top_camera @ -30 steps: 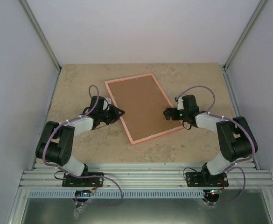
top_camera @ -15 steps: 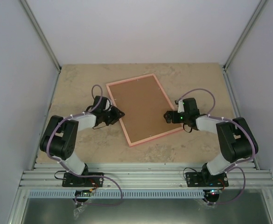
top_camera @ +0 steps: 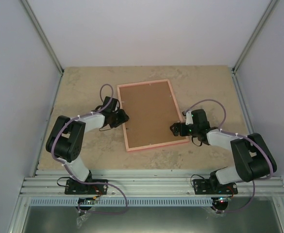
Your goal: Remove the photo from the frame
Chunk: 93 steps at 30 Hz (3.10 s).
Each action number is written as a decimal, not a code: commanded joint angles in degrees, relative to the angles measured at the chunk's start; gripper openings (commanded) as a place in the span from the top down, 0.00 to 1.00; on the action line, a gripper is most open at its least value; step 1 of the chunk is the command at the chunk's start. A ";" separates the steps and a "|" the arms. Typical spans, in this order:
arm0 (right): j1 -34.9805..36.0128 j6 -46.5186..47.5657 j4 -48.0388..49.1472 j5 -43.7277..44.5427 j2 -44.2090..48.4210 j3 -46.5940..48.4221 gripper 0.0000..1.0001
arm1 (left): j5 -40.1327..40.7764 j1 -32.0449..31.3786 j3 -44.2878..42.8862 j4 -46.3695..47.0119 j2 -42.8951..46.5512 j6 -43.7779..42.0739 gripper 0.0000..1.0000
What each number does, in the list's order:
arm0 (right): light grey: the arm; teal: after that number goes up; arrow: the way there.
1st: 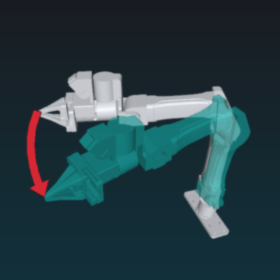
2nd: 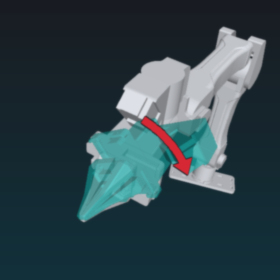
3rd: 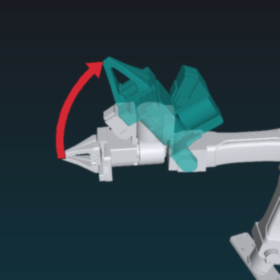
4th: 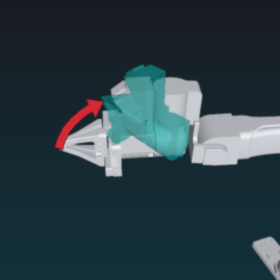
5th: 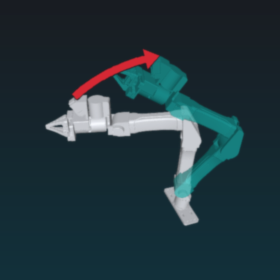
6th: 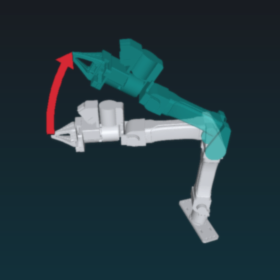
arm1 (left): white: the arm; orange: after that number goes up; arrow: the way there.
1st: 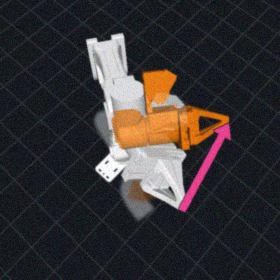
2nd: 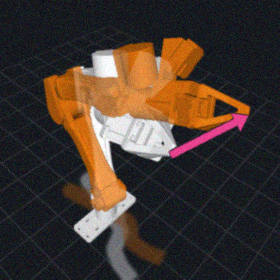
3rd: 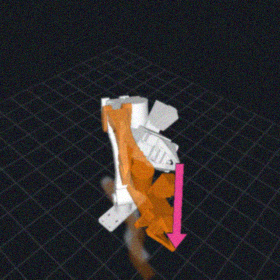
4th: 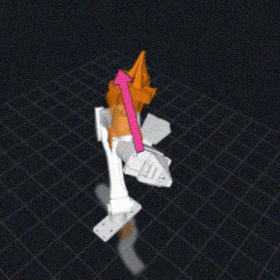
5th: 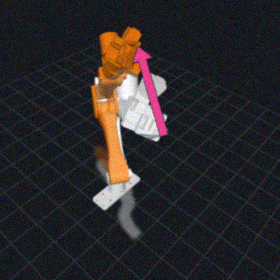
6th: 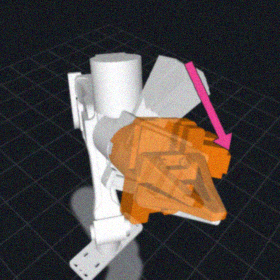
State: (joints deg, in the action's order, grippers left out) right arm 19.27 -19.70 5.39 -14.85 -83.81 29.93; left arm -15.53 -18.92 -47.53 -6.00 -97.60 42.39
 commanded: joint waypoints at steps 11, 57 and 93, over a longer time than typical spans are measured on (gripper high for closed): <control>4.77 -4.05 -4.63 -3.93 9.34 -4.35 0.02 | 14.39 -2.21 -0.11 -9.39 -3.10 -0.09 0.43; -18.64 -0.18 -19.13 15.66 -5.01 13.91 0.28 | 28.42 -4.51 22.42 8.33 46.57 -4.71 0.01; -7.20 2.81 -19.04 7.99 6.48 14.03 0.99 | 16.98 -5.34 20.75 11.46 42.60 -6.33 0.01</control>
State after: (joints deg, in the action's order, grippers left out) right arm 7.51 -18.39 -13.85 -3.88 -80.77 43.68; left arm 5.06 -24.01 -26.09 2.22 -56.60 37.54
